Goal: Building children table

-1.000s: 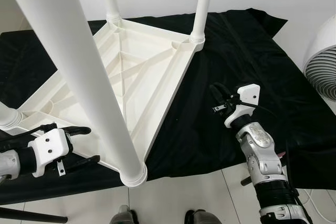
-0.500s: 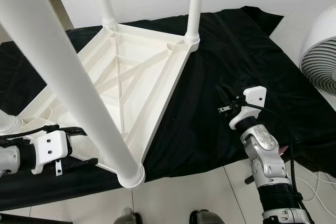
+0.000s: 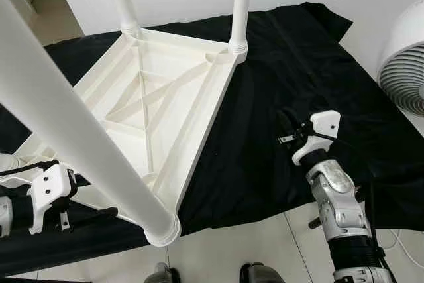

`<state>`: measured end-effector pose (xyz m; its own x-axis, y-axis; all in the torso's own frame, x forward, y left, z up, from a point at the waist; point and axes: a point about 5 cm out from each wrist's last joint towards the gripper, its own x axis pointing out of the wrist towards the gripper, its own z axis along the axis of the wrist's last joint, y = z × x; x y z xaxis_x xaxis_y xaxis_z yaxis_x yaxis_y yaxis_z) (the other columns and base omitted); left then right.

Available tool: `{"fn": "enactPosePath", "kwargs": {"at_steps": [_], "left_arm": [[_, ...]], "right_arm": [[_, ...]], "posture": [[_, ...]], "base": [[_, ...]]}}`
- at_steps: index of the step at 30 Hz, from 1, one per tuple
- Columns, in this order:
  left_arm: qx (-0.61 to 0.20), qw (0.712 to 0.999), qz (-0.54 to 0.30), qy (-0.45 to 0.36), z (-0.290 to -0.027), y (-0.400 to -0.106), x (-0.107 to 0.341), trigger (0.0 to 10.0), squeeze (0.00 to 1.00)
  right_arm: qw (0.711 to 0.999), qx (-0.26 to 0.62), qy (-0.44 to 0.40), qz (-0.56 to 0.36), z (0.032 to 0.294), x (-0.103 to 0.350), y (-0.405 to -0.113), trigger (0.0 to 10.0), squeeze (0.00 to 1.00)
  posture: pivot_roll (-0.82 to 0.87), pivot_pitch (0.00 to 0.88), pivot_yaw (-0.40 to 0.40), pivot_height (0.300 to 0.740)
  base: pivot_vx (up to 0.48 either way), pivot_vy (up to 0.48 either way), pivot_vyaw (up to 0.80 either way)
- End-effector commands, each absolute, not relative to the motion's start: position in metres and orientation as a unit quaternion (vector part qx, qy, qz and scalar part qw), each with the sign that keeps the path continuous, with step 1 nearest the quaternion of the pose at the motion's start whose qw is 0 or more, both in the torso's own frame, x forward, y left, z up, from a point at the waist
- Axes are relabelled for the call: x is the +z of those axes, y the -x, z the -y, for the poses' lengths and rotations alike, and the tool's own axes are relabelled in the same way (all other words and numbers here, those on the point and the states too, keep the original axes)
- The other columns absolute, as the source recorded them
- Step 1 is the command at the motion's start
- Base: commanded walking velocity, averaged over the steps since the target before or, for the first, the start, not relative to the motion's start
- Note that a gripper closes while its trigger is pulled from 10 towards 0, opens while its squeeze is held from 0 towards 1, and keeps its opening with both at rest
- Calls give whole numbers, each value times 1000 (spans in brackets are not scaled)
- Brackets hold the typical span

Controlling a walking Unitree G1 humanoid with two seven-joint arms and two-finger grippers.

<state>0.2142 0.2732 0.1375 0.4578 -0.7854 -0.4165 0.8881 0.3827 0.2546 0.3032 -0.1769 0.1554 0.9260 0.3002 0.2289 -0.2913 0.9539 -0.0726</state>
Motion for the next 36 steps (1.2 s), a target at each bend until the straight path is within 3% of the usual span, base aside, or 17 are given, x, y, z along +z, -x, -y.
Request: {"fn": "enactPosePath", "kwargs": {"at_steps": [1, 10, 25, 31, 36], "left_arm": [[-541, 799, -123, -231, -272, -205, 139, 10000, 0], [-578, 762, -126, -264, -258, -185, 141, 10000, 0], [-549, 788, -109, -256, -251, -209, 138, 10000, 0], [-509, 812, -140, -249, -262, -229, 134, 10000, 0], [-498, 814, -163, -253, -271, -231, 130, 10000, 0]], "right_arm": [[981, 157, 20, 112, 174, 152, -304, 10000, 0], [979, 170, 28, 110, 174, 156, -310, 10000, 0], [979, 170, 24, 110, 172, 155, -309, 10000, 0], [981, 158, 24, 111, 175, 153, -304, 10000, 0], [982, 152, 24, 110, 176, 152, -303, 10000, 0]], "posture": [[6, 145, 90, 740], [26, 153, 64, 740], [2, 157, 74, 740], [-20, 158, 95, 740], [-22, 161, 103, 740]], "base": [[0, 0, 0], [0, 0, 0], [0, 0, 0], [0, 0, 0], [0, 0, 0]]}}
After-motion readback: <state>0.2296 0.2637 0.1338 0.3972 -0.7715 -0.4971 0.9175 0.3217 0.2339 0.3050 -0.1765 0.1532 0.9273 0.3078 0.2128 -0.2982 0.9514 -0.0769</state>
